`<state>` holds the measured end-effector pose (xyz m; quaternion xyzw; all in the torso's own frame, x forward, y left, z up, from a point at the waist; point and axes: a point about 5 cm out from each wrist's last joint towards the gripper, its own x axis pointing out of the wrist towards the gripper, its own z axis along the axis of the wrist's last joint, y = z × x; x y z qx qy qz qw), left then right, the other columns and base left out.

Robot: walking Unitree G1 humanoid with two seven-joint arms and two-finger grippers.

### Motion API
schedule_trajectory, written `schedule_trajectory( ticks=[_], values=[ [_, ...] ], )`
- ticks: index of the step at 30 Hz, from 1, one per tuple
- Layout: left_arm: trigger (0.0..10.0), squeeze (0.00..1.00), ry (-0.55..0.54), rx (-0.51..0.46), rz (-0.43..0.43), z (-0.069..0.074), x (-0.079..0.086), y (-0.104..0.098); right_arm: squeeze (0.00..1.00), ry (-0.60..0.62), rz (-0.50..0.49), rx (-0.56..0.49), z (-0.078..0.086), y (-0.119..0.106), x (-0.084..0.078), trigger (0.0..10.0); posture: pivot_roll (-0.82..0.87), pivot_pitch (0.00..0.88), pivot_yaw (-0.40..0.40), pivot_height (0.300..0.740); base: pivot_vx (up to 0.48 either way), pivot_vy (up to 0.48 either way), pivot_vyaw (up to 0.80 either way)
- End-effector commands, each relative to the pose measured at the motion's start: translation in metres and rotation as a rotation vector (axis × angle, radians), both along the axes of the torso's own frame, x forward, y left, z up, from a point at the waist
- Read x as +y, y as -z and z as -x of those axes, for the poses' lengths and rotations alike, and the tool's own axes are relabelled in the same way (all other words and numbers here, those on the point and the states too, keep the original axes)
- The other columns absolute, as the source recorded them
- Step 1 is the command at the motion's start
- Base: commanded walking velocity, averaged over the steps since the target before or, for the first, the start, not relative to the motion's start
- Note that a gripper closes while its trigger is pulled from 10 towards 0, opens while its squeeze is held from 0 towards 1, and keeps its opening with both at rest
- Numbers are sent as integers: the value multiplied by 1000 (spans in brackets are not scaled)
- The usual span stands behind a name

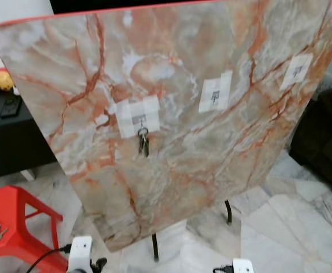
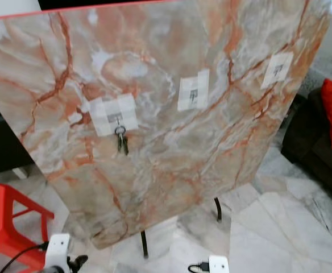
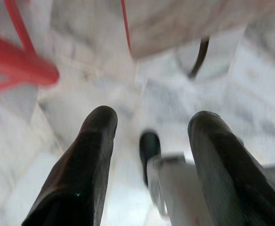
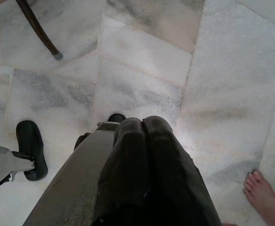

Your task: Hang keys on a hook

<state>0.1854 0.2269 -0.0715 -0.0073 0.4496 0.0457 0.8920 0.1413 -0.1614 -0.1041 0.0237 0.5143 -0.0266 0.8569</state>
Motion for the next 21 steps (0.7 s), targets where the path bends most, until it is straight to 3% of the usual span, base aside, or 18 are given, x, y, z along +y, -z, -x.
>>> schedule_trajectory(
  ticks=[1,8,21],
  values=[
    [10000,0,-4,40,-22,7,0,5,0,-4,9,6,1,0,-2,10000,23,0,-44,740,0,281,0],
    [10000,0,-42,61,-18,14,-1,11,0,-16,14,10,2,1,-3,10000,25,0,-46,740,0,441,652],
    [10000,0,-73,86,-25,21,1,14,0,-23,15,11,4,1,-1,10000,25,0,-43,740,0,467,0]
  ],
)
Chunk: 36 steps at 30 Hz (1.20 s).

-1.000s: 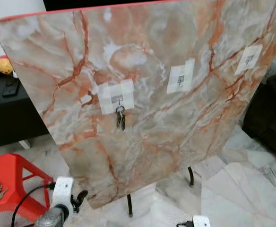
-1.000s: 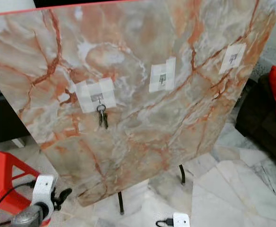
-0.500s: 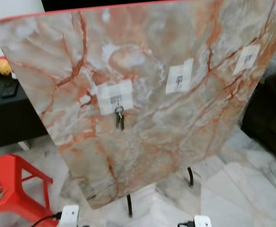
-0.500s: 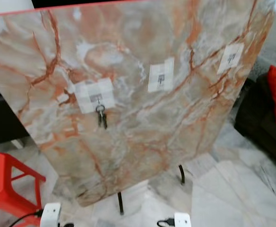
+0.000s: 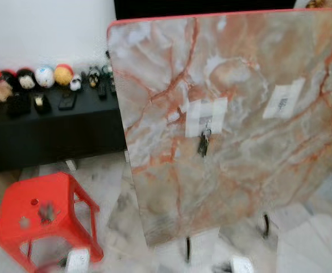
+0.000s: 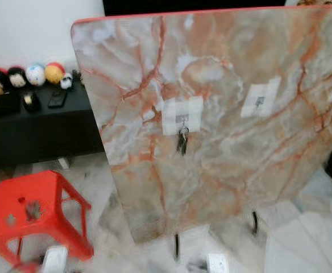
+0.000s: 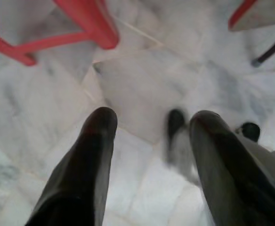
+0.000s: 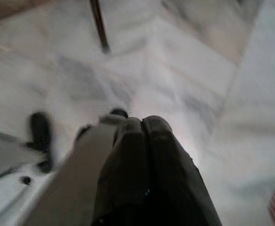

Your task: Hang keys on a hook

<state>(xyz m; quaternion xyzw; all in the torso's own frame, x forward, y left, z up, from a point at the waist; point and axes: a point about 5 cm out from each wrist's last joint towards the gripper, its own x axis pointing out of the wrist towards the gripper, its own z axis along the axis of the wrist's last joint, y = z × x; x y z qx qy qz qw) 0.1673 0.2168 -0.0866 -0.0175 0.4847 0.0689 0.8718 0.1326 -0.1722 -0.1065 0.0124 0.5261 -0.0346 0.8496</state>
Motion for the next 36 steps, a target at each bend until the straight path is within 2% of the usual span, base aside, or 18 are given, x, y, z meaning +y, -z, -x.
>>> schedule_trajectory(
  ticks=[1,11,16,36],
  values=[
    [10000,0,-20,6,-26,2,11,-1,0,-25,-12,-17,-5,-1,10,10000,25,0,-43,740,0,465,0],
    [10000,0,-20,5,-35,1,12,-2,0,-25,-25,-19,-6,-1,11,10000,32,0,-39,740,0,463,800],
    [10000,0,4,4,-45,-1,13,-3,0,5,-35,-30,-8,-2,12,10000,36,0,-46,740,0,463,0],
    [10000,0,-32,-7,-44,-4,13,-4,0,38,-43,-43,-11,-3,12,10000,45,0,-60,740,0,461,0]
  ],
)
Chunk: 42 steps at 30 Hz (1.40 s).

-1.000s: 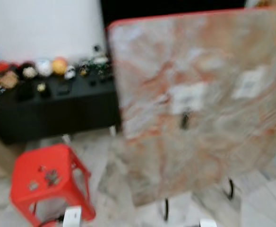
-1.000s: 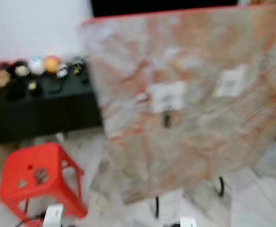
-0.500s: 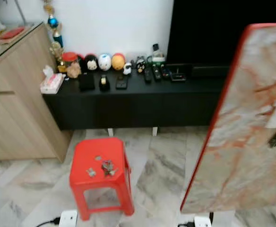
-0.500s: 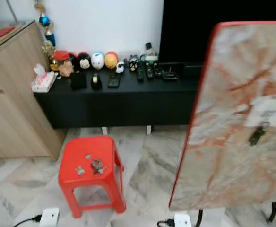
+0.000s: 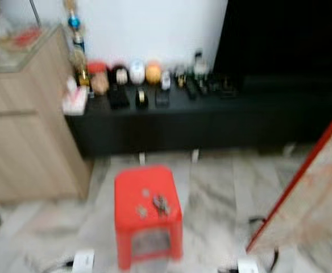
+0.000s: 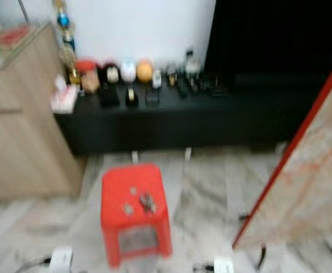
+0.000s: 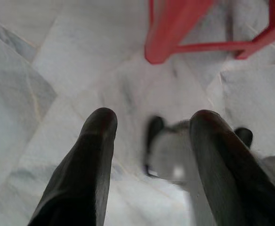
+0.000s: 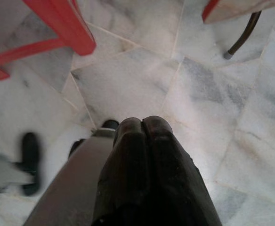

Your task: Hang keys on a hook

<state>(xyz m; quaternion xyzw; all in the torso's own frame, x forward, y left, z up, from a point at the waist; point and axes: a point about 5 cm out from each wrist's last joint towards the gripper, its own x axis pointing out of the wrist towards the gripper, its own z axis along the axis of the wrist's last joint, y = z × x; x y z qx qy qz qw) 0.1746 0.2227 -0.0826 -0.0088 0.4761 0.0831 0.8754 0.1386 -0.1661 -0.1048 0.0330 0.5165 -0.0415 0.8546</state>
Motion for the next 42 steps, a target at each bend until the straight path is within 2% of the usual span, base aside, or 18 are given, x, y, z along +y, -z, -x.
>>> schedule_trajectory(
  ticks=[1,5,10,16,26,29,36,42],
  values=[
    [10000,0,-17,10,-13,4,7,0,0,5,-17,-21,-5,-2,6,10000,45,0,-60,740,0,450,0],
    [10000,0,-17,6,-13,2,6,0,0,7,-19,-24,-6,-2,6,10000,45,0,-60,740,0,382,0],
    [10000,0,11,-8,-22,0,4,-1,0,13,-22,-26,-5,-2,6,10000,41,0,-58,740,0,0,0],
    [10000,0,-17,-55,1,-4,3,-3,0,17,-25,-27,-6,-2,6,10000,42,0,-58,740,0,0,0],
    [10000,0,-21,-56,14,-3,2,-3,0,19,-30,-31,-5,-2,6,10000,47,0,-58,740,0,0,0],
    [10000,0,-21,-59,13,-3,3,-3,0,-14,-20,-30,-5,-2,7,10000,48,0,-56,740,0,0,0],
    [10000,0,-4,-54,14,-3,4,-3,0,-8,-25,-28,-4,-1,8,10000,46,0,-47,740,0,0,621],
    [10000,0,8,-46,20,-2,3,-3,0,11,-37,-27,-3,-1,9,10000,37,0,-43,740,0,0,0]
  ],
)
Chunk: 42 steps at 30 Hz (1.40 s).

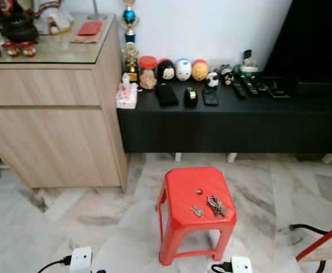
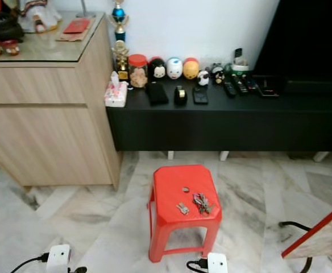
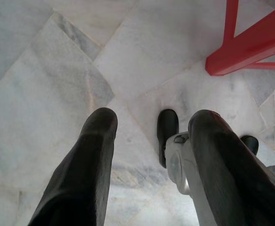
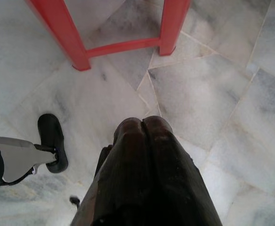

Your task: Hang keys on a hook

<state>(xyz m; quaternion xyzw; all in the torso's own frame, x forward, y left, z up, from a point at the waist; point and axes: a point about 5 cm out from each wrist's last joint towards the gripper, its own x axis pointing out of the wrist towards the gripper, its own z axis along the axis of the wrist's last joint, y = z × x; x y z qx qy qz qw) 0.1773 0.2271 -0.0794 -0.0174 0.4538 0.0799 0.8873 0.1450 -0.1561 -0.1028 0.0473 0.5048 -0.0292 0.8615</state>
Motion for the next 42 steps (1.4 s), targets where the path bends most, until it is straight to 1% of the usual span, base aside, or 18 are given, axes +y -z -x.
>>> schedule_trajectory(
  ticks=[1,3,11,14,16,18,24,29,32,33,34,35,42],
  values=[
    [10000,0,11,6,7,1,-1,1,0,18,-1,3,3,1,-2,10000,39,0,-45,740,0,0,0],
    [10000,0,14,6,8,1,-2,1,0,16,1,4,3,1,-2,10000,42,0,-47,740,0,0,0],
    [10000,0,14,6,10,1,-2,1,0,-7,3,1,3,1,-2,10000,46,0,-47,740,271,0,0],
    [10000,0,15,5,10,1,-2,1,0,-21,7,-4,2,0,-2,10000,44,0,-46,740,294,0,702],
    [10000,0,15,4,11,1,-2,1,0,-12,4,-5,2,0,-2,10000,45,0,-47,740,294,0,800],
    [10000,0,17,2,13,0,-2,0,0,14,-2,0,2,1,-2,10000,46,0,-49,740,294,0,0],
    [10000,0,18,0,8,-2,-1,0,0,21,-8,-3,1,0,-1,10000,48,0,-52,740,292,0,0],
    [10000,0,11,-9,9,-3,-1,-1,0,22,-11,-5,0,0,-1,10000,51,0,-57,740,0,0,0],
    [10000,0,12,-8,5,-3,-1,-1,0,48,-27,-10,0,0,-1,10000,50,0,-57,740,0,0,0],
    [10000,0,11,-8,4,-3,-1,-1,286,52,-28,-12,0,0,-1,10000,49,0,-58,740,0,0,0],
    [10000,0,11,-8,4,-3,-1,-1,937,53,-29,-13,0,0,-1,10000,49,0,-58,740,0,0,0],
    [10000,0,10,-8,4,-3,-1,-1,1000,65,-35,-16,0,0,-1,10000,47,0,-58,740,0,0,0],
    [10000,0,8,-5,8,-3,-2,-1,1000,54,-28,-18,0,-1,-2,10000,47,0,-61,740,0,0,0]
  ],
)
